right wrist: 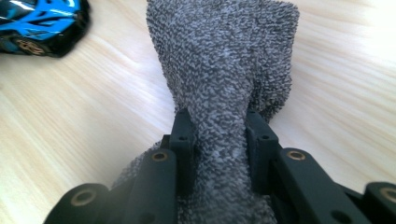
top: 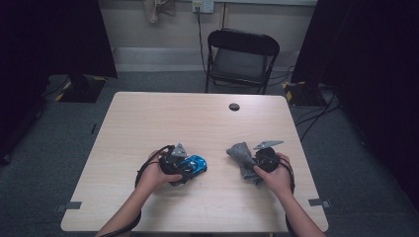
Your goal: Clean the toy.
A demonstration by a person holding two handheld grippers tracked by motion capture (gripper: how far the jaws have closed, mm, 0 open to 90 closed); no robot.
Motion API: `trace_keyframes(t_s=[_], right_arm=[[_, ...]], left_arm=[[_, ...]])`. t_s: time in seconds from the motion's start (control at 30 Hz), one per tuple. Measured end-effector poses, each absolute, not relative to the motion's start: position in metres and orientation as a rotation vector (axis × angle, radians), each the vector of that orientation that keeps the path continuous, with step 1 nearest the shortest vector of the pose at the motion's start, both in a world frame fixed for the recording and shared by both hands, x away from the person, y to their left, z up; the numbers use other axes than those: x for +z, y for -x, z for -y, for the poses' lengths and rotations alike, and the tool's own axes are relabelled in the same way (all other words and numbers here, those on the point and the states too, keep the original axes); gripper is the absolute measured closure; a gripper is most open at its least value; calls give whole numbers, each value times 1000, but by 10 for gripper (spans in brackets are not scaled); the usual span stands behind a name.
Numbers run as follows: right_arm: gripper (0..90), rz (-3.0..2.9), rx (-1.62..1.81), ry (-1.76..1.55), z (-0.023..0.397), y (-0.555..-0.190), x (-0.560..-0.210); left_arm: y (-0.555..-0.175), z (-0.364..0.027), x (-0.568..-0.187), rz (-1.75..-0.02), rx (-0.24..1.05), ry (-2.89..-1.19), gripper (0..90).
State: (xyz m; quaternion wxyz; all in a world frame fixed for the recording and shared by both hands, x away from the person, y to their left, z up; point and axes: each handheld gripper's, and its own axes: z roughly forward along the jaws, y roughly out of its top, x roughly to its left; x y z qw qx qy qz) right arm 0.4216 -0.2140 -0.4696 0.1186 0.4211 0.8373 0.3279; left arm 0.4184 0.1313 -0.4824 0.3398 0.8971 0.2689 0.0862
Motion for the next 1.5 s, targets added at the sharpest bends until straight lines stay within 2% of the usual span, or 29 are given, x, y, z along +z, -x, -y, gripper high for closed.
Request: trace_keyframes(t_s=[0.4,0.63,0.77,1.13,1.5], right_arm=[[689,-2411,971,-1279,230,-416,-479],[690,-2405,968,-1276,229,-416,-480],[690,-2403,975,-1277,230,-415,-481],[689,-2394,995,-1294,231,-415,-482],[688,-2391,1020,-1306,233,-416,-483]], left_arm=[[-407,-145,-488,-706,207,-2339,175],[-409,-141,-491,-713,246,-2328,159],[-409,-138,-490,-692,244,-2320,258],[-411,-137,-489,-731,213,-2296,262],[-413,-130,-483,-715,238,-2294,278]])
